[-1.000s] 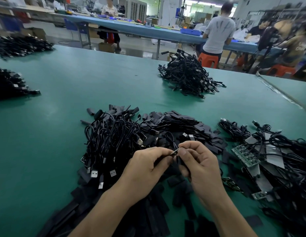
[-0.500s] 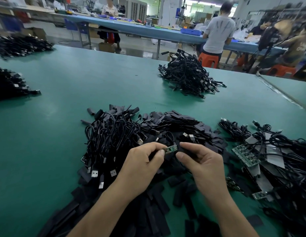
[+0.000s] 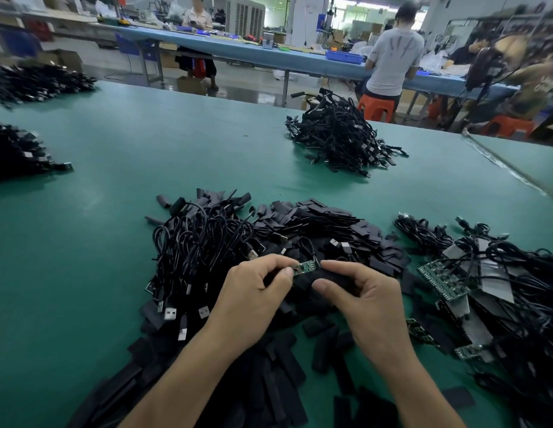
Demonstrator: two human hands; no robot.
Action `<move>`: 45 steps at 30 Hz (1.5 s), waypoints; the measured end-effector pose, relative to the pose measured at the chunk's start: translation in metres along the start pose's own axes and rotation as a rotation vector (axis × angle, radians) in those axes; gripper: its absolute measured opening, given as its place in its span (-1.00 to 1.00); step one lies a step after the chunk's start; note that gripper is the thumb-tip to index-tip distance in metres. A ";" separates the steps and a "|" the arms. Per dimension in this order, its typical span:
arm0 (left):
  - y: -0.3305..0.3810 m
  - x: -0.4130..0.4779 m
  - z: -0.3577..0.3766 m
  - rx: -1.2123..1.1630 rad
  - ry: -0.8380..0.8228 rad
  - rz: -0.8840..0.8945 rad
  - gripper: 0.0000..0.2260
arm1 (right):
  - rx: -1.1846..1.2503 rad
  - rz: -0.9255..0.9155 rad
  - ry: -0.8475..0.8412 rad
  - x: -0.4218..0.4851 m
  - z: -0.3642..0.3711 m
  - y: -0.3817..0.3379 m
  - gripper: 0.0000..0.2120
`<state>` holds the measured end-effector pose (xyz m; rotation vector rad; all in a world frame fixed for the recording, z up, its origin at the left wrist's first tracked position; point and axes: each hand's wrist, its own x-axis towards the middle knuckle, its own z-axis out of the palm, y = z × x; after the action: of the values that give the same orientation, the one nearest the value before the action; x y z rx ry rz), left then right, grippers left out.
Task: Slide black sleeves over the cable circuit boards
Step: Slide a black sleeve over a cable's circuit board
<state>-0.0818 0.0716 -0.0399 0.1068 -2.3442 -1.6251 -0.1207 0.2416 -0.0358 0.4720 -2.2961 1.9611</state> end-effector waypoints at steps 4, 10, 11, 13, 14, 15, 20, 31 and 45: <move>-0.001 0.001 -0.001 -0.072 -0.036 -0.024 -0.84 | 0.023 -0.022 0.001 0.001 -0.004 0.002 -0.78; 0.001 0.001 -0.001 -0.135 -0.062 -0.035 -0.77 | 0.056 -0.076 -0.009 0.002 -0.006 0.001 -0.81; 0.002 0.001 -0.001 -0.135 -0.063 -0.034 -0.77 | 0.060 -0.077 -0.011 0.002 -0.006 0.002 -0.80; 0.002 0.001 -0.001 -0.131 -0.069 -0.030 -0.77 | 0.059 -0.087 -0.013 0.002 -0.006 0.001 -0.81; 0.002 0.001 -0.001 -0.127 -0.075 -0.029 -0.77 | 0.062 -0.094 -0.015 0.002 -0.006 0.001 -0.81; 0.002 0.001 -0.001 -0.122 -0.081 -0.027 -0.77 | 0.066 -0.100 -0.018 0.002 -0.006 0.000 -0.81; 0.000 0.000 -0.002 -0.094 -0.106 -0.018 -0.80 | 0.037 -0.094 -0.040 0.002 -0.008 0.002 -0.76; -0.006 0.003 -0.002 -0.080 -0.128 0.010 -0.76 | 0.004 -0.087 -0.136 0.001 -0.008 0.007 -0.70; -0.006 0.002 -0.003 -0.152 -0.022 0.013 -0.92 | 0.012 -0.222 -0.043 -0.001 -0.001 0.013 -0.75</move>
<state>-0.0835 0.0667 -0.0441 0.0425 -2.2228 -1.7988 -0.1231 0.2444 -0.0481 0.7424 -2.1501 1.8767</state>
